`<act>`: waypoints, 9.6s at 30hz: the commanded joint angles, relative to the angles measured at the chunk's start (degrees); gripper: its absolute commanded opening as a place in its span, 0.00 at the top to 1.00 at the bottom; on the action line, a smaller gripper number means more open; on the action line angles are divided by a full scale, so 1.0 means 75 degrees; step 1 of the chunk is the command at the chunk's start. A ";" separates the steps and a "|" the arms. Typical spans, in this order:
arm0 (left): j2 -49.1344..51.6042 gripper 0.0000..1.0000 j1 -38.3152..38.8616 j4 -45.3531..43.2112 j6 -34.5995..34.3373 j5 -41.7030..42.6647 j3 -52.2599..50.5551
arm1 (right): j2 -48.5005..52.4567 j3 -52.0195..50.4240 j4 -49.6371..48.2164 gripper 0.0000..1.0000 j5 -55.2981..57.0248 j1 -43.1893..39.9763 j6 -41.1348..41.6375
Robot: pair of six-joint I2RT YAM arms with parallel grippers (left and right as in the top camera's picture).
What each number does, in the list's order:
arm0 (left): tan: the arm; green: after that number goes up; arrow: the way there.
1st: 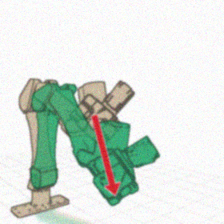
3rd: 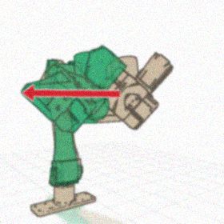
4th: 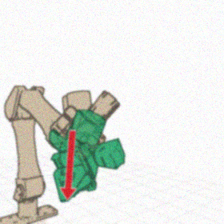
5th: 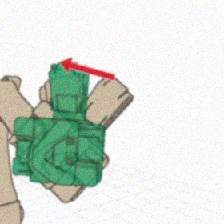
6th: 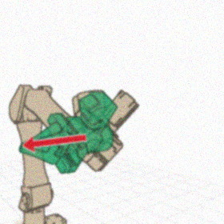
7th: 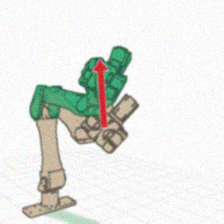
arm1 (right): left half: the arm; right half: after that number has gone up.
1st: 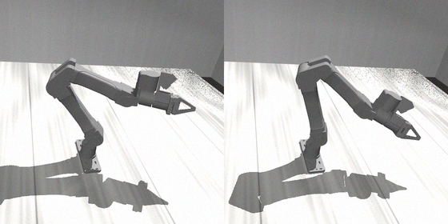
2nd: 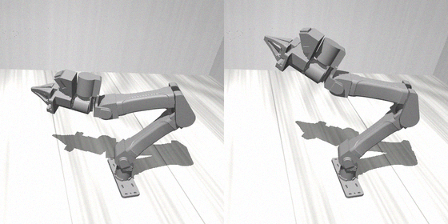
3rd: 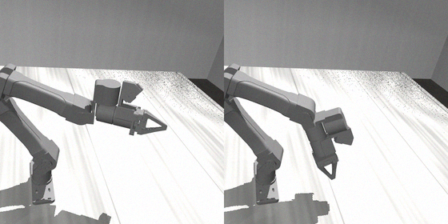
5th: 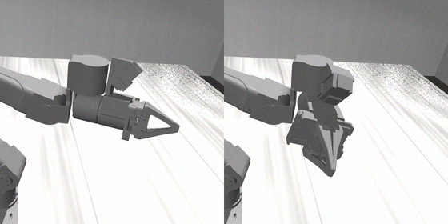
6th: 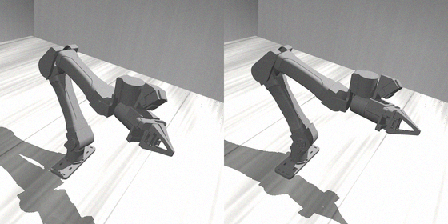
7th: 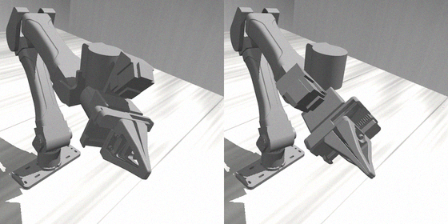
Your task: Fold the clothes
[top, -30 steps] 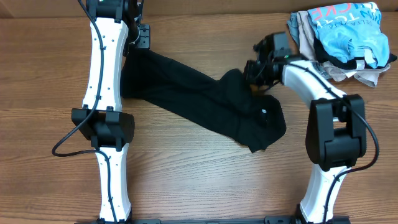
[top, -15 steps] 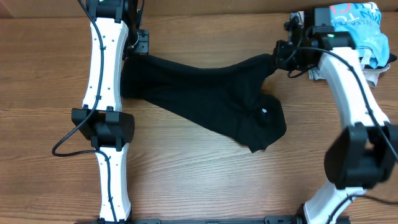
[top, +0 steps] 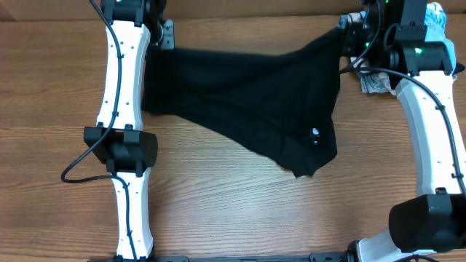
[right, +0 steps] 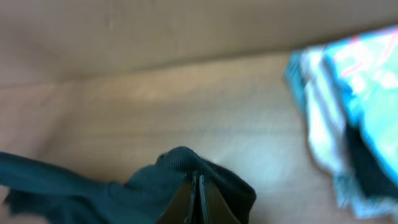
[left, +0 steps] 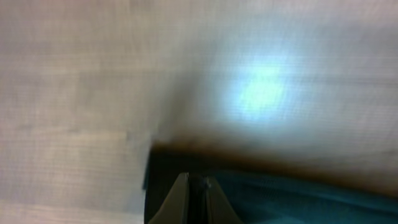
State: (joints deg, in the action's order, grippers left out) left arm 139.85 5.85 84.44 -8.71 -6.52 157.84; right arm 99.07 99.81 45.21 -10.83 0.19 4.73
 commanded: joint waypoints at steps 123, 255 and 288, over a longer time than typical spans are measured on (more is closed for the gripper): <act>-0.0303 0.96 -0.0213 0.1629 0.2416 0.2014 -0.1856 | 0.0420 -0.2498 0.1070 0.46 -0.1268 0.0414 -0.0487; -0.0198 0.00 0.0251 0.0831 0.0816 0.0449 -0.0871 | 0.0487 0.1026 0.2518 0.31 -0.0376 0.2757 0.1381; -0.0195 0.00 0.0251 0.0702 0.0819 0.0449 -0.1026 | 0.0536 -0.2804 -0.2253 0.96 -0.2495 0.1364 0.1411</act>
State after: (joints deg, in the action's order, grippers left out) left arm 139.11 7.51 89.60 -3.01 -2.66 150.45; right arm 103.48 77.67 31.46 -22.90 9.47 10.83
